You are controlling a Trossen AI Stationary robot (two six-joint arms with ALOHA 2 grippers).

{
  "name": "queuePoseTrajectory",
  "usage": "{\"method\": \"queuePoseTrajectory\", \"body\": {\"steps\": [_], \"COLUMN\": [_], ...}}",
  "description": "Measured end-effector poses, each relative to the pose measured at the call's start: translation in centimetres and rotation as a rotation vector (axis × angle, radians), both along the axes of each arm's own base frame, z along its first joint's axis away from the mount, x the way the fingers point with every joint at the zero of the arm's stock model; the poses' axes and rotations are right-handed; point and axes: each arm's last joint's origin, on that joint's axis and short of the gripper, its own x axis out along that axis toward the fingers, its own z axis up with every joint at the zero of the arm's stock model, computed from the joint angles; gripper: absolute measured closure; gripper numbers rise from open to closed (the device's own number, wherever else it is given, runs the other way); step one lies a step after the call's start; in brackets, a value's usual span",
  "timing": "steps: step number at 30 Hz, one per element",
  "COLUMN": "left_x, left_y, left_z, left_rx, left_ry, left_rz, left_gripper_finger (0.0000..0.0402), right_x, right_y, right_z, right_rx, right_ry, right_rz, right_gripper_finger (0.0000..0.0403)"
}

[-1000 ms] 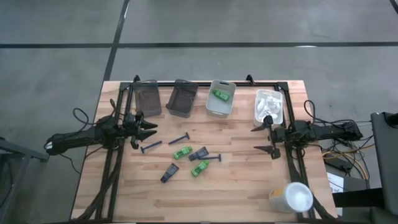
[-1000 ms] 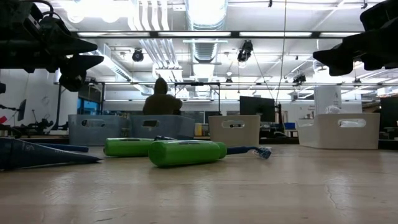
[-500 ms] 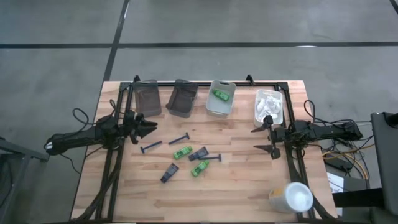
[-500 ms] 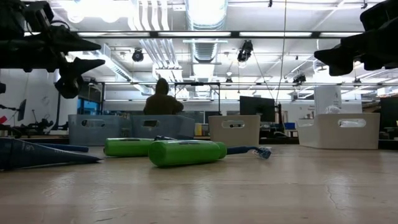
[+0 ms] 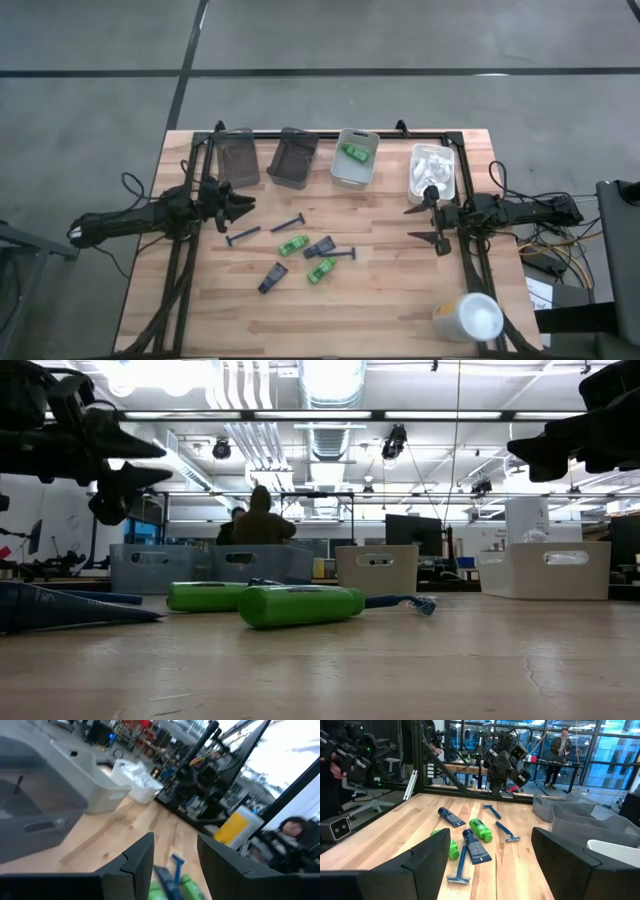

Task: Pick & Place Travel size toiletries
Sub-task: Put the blue razor into the right black bin

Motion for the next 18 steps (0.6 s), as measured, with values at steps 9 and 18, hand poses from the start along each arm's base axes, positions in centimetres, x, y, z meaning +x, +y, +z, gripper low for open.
{"method": "queuePoseTrajectory", "body": {"steps": [9,18], "left_x": [1.6,4.3], "left_y": [0.3,0.7], "left_z": [1.7,5.0], "left_rx": [0.177,0.369], "left_ry": [0.192,0.502], "left_rz": [-0.028,-0.132], "left_gripper_finger": [0.0245,0.0246], "right_x": [0.0,0.0], "right_y": [0.0,0.0], "right_z": [0.0,0.0], "right_rx": [0.000,0.000], "right_ry": [0.000,0.000], "right_rz": [0.000,0.000], "right_gripper_finger": [0.0152,0.0172]}}
